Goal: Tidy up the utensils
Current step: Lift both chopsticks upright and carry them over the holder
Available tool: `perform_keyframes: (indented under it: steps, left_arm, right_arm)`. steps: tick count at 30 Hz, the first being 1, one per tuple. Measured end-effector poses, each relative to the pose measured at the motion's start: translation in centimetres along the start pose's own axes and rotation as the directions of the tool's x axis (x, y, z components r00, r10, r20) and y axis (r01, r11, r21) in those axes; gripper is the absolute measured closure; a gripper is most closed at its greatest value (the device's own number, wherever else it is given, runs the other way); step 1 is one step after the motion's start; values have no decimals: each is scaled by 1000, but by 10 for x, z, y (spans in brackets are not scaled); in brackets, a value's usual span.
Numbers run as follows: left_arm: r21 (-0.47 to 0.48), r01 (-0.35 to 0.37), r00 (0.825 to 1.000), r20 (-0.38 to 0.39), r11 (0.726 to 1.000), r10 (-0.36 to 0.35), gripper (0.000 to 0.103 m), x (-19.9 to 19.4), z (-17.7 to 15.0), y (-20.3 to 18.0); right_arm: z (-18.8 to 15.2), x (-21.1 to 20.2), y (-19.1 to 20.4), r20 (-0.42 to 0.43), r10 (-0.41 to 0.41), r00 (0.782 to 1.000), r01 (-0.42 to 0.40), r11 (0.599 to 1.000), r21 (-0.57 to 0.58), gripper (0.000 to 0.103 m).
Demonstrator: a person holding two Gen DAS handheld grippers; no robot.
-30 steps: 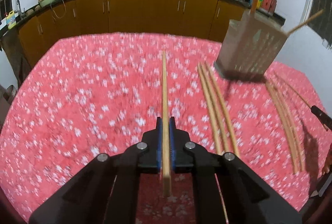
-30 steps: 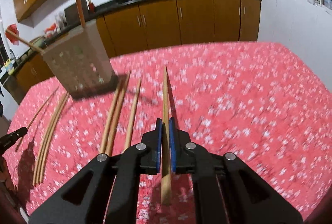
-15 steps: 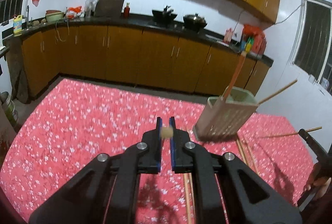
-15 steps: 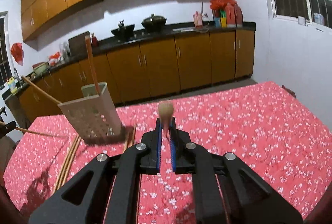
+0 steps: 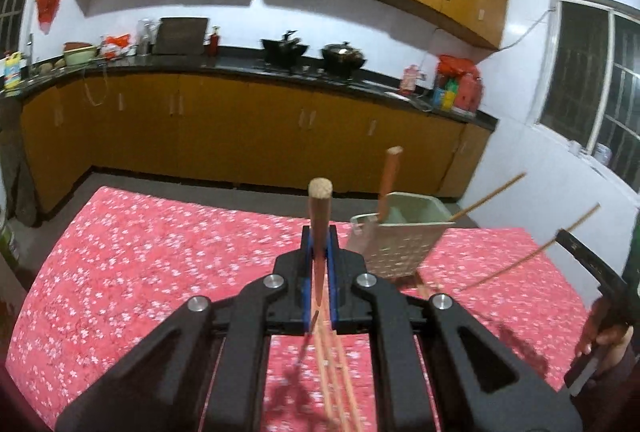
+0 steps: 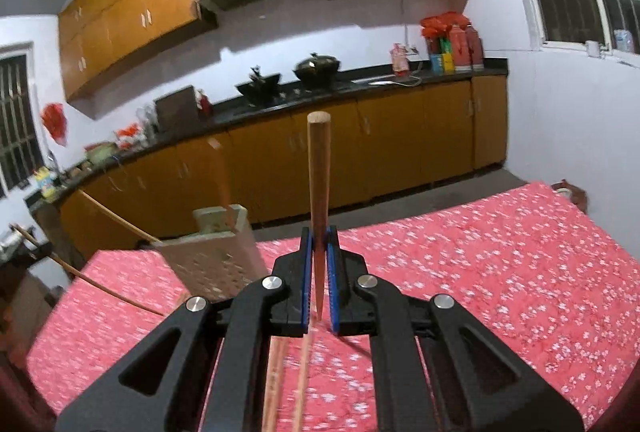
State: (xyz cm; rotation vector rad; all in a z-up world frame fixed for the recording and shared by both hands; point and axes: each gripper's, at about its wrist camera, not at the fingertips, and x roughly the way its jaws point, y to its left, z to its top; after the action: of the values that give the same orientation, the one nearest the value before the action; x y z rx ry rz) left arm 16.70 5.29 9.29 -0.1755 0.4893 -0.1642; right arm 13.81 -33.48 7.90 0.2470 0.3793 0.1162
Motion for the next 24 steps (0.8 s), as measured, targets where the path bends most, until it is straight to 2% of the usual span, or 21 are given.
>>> perform_keyframes:
  steps: [8, 16, 24]
  left_arm:
    - [61, 101, 992, 66, 993, -105, 95, -21, 23, -41]
    - [78, 84, 976, 193, 993, -97, 95, -19, 66, -75]
    - [4, 67, 962, 264, 998, -66, 95, -11, 87, -79]
  right_arm:
    - [32, -27, 30, 72, 167, 983, -167, 986, -6, 95]
    - [57, -16, 60, 183, 167, 969, -162, 986, -38, 95]
    - [64, 6, 78, 224, 151, 963, -141, 988, -59, 95]
